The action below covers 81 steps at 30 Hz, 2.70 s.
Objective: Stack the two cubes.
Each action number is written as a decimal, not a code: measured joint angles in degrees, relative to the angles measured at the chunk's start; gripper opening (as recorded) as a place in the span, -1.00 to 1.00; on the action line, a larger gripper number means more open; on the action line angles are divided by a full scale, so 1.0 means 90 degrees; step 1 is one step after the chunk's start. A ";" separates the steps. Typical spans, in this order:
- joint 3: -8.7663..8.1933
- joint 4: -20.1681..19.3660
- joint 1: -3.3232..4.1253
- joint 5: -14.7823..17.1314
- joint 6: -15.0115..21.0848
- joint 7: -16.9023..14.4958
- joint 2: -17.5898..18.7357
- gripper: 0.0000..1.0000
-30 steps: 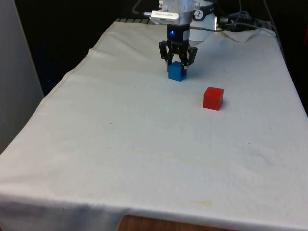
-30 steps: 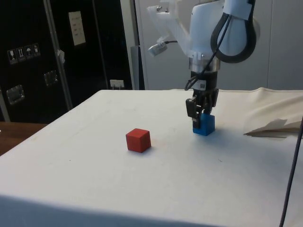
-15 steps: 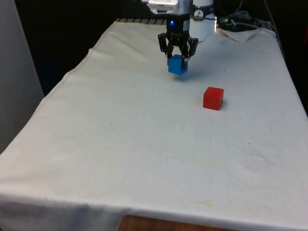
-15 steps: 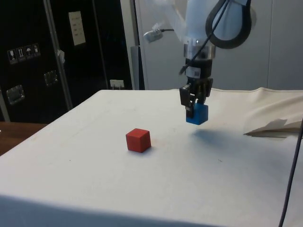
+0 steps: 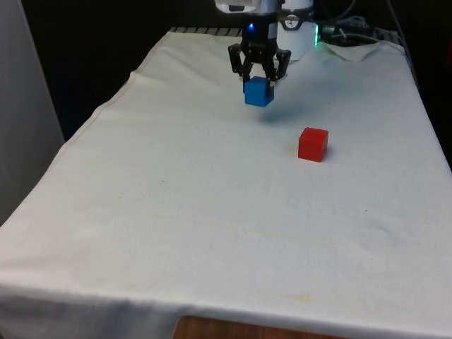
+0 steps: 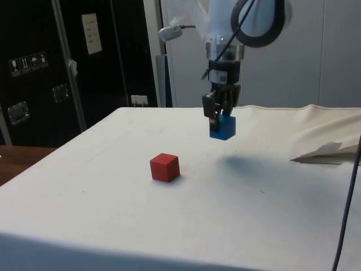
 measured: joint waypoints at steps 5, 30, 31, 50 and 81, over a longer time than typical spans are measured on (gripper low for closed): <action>0.0038 0.0159 0.0019 0.0000 -0.0191 -0.0051 -0.0051 -0.95; 0.0344 0.0796 0.0064 -0.0006 -0.0815 -0.0178 -0.0064 -0.95; 0.0363 0.0821 0.0070 -0.0006 -0.0834 -0.0178 -0.0057 -0.95; 0.0828 0.1502 0.0108 -0.0255 -0.1311 0.0267 0.0293 -0.95; 0.1579 0.2559 0.0197 -0.0605 -0.1763 0.1038 0.0980 -0.95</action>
